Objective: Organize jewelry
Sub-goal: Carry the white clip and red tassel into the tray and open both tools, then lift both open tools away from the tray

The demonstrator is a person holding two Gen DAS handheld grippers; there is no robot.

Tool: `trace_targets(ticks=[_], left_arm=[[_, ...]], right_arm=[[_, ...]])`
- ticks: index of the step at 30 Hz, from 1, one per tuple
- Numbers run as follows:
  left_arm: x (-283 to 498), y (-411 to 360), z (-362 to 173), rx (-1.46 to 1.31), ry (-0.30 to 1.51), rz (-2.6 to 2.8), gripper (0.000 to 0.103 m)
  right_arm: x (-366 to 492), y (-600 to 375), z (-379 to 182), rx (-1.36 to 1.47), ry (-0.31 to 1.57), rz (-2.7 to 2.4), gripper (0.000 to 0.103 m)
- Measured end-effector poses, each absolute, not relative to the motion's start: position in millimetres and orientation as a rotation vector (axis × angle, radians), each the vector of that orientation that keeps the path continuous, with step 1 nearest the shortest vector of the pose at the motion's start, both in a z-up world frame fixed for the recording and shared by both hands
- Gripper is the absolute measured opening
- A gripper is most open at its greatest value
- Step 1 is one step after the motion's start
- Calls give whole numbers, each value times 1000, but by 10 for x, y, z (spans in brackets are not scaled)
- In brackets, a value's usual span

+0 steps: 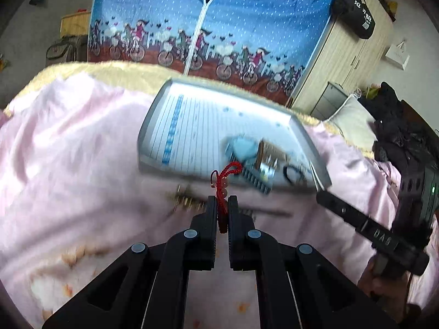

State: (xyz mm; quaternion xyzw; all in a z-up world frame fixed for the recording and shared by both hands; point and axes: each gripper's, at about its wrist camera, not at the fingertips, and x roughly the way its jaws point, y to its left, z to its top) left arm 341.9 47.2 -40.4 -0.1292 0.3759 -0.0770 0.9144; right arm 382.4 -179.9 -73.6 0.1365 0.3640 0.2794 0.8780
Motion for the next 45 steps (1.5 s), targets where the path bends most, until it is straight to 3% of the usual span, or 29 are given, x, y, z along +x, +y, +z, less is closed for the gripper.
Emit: trace_targets(ticks=[12, 31, 32, 34, 36, 38, 40, 42, 45], left_arm=[[4339, 406, -677, -276, 771, -112, 4], [4493, 392, -986, -319, 904, -110, 6], [4477, 406, -975, -332, 908, -107, 10], [4405, 452, -908, -367, 879, -116, 34], [4290, 500, -805, -376, 831, -102, 80], [4180, 546, -694, -381, 787, -89, 90], [4048, 595, -570, -374, 749, -78, 92], [3923, 620, -462, -356, 716, -65, 101], [3671, 630, -284, -294, 641, -38, 101]], right_arm=[[4261, -2037, -933, 312, 700, 450, 16], [4421, -2014, -1075, 278, 761, 420, 17], [4415, -2013, -1073, 278, 763, 420, 18], [4416, -2007, -1069, 275, 766, 419, 20], [4394, -2000, -1045, 266, 761, 418, 33], [4355, -1985, -1001, 250, 747, 409, 42], [4290, -1968, -925, 228, 722, 401, 52], [4200, -1949, -819, 205, 682, 397, 74], [4022, -1942, -643, 193, 607, 415, 98]])
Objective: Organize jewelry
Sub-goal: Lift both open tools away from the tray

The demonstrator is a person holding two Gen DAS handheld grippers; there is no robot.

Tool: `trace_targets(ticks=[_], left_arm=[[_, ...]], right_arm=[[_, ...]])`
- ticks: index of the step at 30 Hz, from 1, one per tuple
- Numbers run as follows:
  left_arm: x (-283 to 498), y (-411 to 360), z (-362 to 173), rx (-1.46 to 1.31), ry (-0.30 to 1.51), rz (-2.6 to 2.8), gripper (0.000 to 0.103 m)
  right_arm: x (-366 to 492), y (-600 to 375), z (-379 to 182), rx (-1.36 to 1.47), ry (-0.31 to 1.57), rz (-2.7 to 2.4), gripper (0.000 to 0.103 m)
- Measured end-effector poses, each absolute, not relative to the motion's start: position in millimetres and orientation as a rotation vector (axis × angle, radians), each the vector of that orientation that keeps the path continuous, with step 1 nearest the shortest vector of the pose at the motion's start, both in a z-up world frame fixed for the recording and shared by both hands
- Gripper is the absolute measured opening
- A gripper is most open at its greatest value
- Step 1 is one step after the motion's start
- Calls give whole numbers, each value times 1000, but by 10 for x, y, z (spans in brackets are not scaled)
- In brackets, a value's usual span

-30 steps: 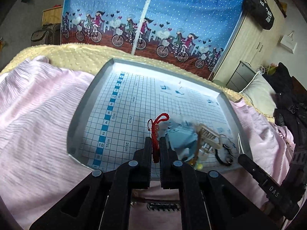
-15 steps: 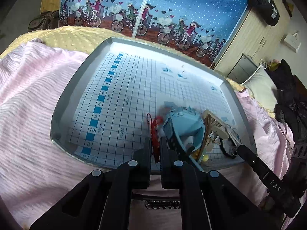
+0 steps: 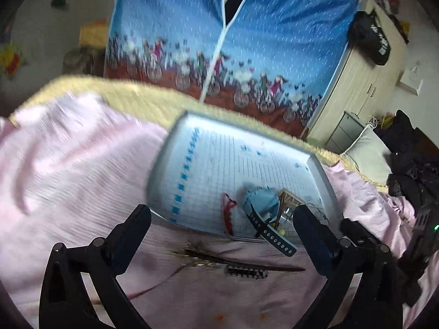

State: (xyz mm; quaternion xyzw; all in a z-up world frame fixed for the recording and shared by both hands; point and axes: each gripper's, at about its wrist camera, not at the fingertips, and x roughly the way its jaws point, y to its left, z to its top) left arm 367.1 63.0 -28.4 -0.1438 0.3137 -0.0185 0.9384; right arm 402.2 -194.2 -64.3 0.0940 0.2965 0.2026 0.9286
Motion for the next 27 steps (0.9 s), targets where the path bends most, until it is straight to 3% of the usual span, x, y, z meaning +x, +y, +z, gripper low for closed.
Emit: trace_targets(ticks=[2, 13, 27], left_arm=[[3482, 603, -178, -234, 604, -21, 101], [2540, 590, 62, -170, 495, 5, 101], [1615, 657, -25, -197, 453, 40, 101]], right_arm=[[3868, -1936, -532, 195, 557, 432, 103], [2996, -1747, -79, 129, 387, 486, 103], [2011, -1703, -142, 100, 407, 448, 103]])
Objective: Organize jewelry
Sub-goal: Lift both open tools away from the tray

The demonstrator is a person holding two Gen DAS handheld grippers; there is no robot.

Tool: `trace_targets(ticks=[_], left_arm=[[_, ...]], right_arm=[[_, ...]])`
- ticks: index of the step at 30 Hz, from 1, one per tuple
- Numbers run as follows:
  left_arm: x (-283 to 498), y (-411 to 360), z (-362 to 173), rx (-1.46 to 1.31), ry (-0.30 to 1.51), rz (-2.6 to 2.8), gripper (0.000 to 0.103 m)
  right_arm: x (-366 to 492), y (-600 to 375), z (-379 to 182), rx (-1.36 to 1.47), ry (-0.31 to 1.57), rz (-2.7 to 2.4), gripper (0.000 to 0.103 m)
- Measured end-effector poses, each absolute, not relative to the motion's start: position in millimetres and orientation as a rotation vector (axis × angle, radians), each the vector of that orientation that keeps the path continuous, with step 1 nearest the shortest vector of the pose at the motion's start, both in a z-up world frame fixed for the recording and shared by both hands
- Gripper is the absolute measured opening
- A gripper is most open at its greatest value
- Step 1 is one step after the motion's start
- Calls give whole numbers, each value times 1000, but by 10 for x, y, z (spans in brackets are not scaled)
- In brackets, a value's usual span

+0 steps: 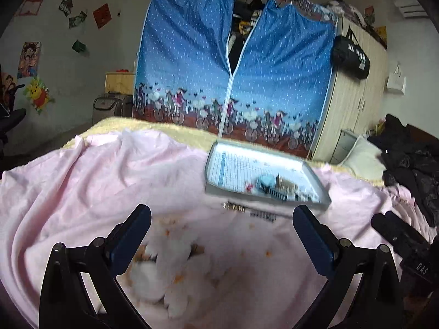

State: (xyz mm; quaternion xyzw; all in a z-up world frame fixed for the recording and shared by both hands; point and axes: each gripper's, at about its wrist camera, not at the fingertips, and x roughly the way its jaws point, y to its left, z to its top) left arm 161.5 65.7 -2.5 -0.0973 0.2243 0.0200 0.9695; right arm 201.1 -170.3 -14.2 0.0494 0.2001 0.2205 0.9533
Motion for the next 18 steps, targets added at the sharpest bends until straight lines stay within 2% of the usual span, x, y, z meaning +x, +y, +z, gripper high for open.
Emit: trace_targets(ticks=[5, 9, 18], left_arm=[[1461, 629, -127, -113, 503, 30, 101], [1438, 688, -205, -151, 551, 15, 101], [1337, 629, -249, -111, 542, 6, 101]], right_arm=[[1810, -1651, -240, 89, 465, 425, 103], [1709, -1570, -311, 53, 497, 416, 103], [1716, -1518, -439, 16, 554, 378, 103]])
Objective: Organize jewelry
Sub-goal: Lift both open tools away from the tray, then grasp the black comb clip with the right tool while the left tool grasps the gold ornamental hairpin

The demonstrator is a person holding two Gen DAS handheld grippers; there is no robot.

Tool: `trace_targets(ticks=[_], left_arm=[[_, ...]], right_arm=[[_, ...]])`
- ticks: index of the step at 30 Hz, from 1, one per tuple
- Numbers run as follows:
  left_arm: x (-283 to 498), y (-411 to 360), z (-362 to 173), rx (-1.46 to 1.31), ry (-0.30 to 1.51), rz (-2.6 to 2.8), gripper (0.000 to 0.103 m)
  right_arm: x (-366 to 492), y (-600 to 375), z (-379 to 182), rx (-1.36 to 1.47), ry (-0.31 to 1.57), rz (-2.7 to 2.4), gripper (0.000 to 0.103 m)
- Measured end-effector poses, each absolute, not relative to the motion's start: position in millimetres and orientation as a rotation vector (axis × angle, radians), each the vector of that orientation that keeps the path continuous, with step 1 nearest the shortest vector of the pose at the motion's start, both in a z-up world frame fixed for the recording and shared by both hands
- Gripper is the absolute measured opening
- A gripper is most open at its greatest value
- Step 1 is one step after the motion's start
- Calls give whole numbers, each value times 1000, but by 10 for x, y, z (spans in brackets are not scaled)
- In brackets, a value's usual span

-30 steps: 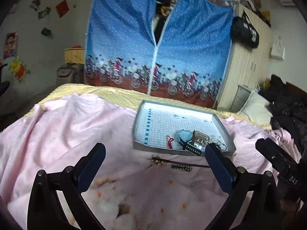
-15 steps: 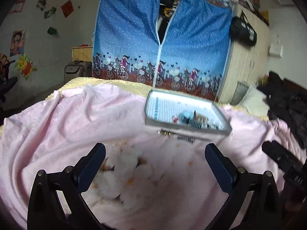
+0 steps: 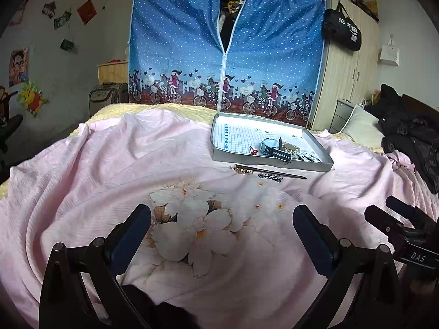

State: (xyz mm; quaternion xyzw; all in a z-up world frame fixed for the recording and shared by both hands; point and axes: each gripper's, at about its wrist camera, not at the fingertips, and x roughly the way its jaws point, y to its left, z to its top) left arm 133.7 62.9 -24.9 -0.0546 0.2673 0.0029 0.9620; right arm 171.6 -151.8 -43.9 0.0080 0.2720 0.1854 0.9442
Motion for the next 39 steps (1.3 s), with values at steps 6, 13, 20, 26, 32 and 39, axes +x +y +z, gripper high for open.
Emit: trace_targets(ticks=[6, 13, 20, 26, 32, 39], left_arm=[[1387, 650, -319, -110, 558, -4, 101], [1415, 629, -420, -125, 579, -11, 101], [1686, 588, -555, -132, 634, -34, 101], [2159, 551, -634, -82, 688, -59, 101], [2799, 641, -697, -47, 776, -86, 101], [3334, 885, -818, -129, 829, -161, 101]], right_arm=[[1759, -1511, -481, 12, 585, 364, 103], [1828, -1516, -508, 37, 631, 388, 103], [2112, -1463, -518, -70, 733, 423, 103], [2690, -1587, -688, -70, 865, 449, 103], [3181, -1742, -867, 83, 916, 537, 96], [3456, -1493, -1028, 74, 947, 639, 71]])
